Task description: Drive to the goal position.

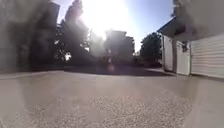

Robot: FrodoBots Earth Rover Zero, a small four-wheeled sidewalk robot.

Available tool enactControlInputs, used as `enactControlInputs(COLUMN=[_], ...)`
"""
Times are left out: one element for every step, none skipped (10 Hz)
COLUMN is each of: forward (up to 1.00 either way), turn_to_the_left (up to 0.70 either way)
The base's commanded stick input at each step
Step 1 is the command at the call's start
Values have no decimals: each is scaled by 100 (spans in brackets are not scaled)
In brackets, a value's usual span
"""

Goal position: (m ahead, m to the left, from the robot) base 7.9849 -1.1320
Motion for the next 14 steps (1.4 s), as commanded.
enactControlInputs(forward=[70,70,70,70,70,70,70,70,70,70,70,70,70,70], turn_to_the_left=[0,0,0,0,0,0,1,7,8,9,2,0,0,0])
